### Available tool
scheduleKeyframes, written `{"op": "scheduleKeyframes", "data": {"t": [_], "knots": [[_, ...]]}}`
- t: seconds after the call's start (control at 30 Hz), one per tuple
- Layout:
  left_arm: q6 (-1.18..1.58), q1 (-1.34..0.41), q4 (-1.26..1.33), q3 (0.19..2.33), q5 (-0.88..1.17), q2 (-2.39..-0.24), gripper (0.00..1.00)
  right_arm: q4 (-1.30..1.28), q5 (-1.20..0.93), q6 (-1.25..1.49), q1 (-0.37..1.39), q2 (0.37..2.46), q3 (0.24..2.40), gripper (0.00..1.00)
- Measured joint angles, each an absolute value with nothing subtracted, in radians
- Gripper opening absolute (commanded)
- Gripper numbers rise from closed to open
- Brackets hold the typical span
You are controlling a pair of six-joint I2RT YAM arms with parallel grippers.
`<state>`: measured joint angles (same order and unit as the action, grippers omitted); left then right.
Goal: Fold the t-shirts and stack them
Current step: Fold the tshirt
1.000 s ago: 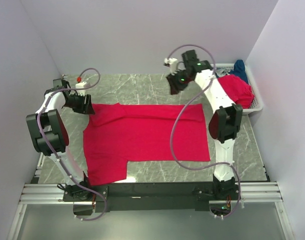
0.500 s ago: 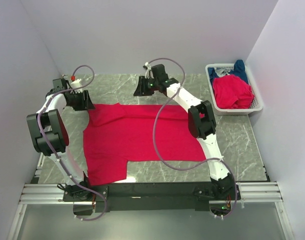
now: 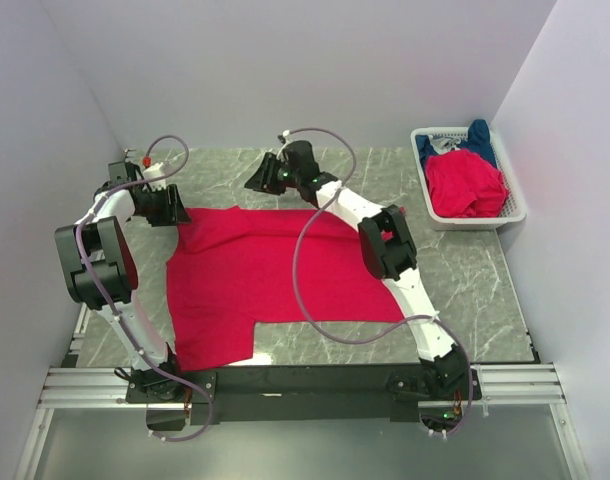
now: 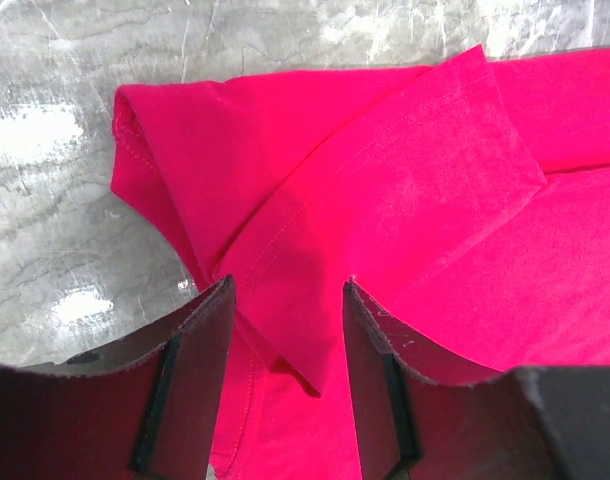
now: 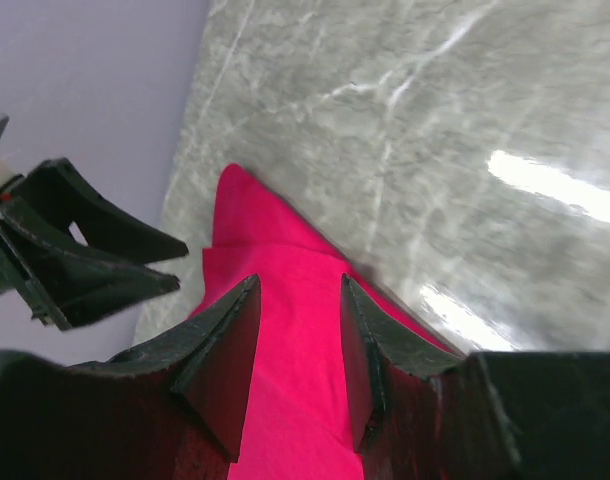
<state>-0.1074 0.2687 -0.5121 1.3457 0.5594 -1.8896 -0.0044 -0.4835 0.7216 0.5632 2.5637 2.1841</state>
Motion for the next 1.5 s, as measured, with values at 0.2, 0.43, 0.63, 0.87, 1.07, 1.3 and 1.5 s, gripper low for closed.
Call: {"op": "scheduleKeyframes", "data": {"t": [0.2, 0.43, 0.63, 0.87, 1.07, 1.3, 1.5], "knots": [[-0.106, 0.269, -0.510, 1.335, 0.561, -1.890, 0.53, 0.077, -0.421, 0.802, 0.611, 2.614, 2.183, 0.45], [-0.102, 0.269, -0.512, 1.326, 0.563, -1.890, 0.54, 0.115, -0.364, 0.879, 0.642, 2.639, 2.178, 0.45], [-0.100, 0.269, -0.514, 1.324, 0.563, -1.890, 0.54, 0.123, -0.316, 0.950, 0.650, 2.643, 2.167, 0.45], [-0.100, 0.269, -0.519, 1.324, 0.562, -1.890, 0.55, 0.149, -0.319, 1.053, 0.651, 2.645, 2.102, 0.42], [-0.101, 0.269, -0.521, 1.324, 0.562, -1.890, 0.55, 0.173, -0.335, 1.096, 0.657, 2.662, 2.087, 0.42], [-0.104, 0.272, -0.521, 1.324, 0.562, -1.890, 0.55, 0.179, -0.341, 1.093, 0.677, 2.662, 2.087, 0.37], [-0.111, 0.277, -0.520, 1.324, 0.564, -1.890, 0.53, 0.189, -0.353, 1.049, 0.695, 2.662, 2.089, 0.08]]}}
